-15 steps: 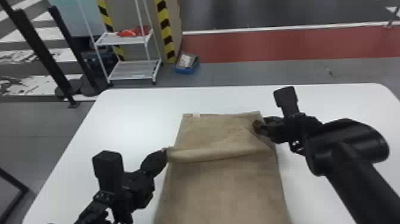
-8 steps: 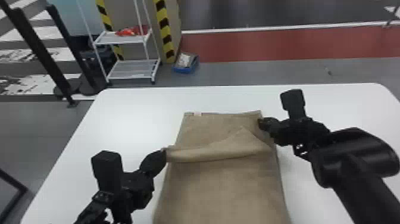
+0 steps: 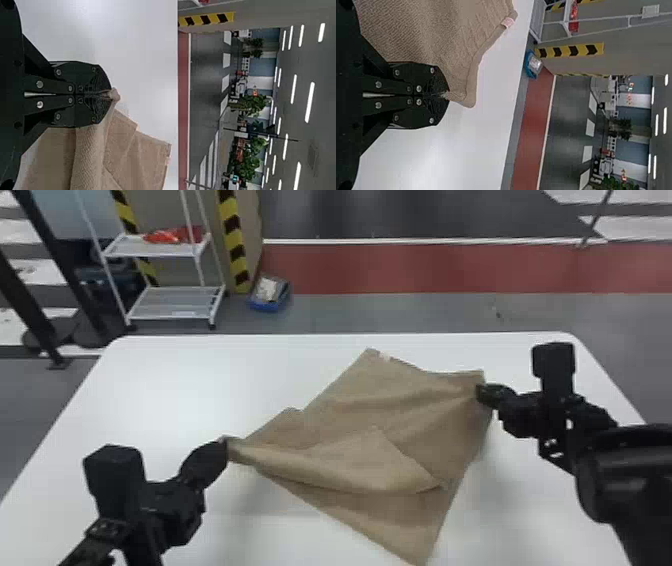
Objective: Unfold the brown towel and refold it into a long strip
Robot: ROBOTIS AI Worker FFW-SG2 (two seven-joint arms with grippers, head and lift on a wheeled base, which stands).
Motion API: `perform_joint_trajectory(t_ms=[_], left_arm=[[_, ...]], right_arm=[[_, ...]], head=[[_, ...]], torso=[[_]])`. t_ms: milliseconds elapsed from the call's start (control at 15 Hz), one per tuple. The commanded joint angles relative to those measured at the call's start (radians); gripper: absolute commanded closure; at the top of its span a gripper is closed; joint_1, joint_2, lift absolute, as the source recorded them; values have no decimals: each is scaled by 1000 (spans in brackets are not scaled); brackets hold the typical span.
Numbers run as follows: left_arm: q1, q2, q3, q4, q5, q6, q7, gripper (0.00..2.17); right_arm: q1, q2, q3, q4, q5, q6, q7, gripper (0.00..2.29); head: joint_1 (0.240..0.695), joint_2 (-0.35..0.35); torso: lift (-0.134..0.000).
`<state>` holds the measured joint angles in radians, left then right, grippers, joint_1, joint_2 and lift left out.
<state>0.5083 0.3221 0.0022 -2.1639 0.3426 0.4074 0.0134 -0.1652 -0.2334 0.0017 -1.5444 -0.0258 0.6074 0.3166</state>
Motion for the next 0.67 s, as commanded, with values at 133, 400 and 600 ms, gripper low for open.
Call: perform_joint_trajectory(t_ms=[133,400,600], left_arm=[[1,-2,-1,-4,-4,0,2,1436],[-4,-3,-11,3,-8,0,4,1436],[-5,-5,-21,9,-13,0,5,1436]], right_arm=[[228,-40,-177,-201,-3,21,2,1656],[454,-9,-298,-408,21,-7,-4,1652],[566,42,-353,-534,30,-4,-4,1652]], head=[[695,-84],[695,-174],[695,-211]], torso=[[-123],[-123],[-123]])
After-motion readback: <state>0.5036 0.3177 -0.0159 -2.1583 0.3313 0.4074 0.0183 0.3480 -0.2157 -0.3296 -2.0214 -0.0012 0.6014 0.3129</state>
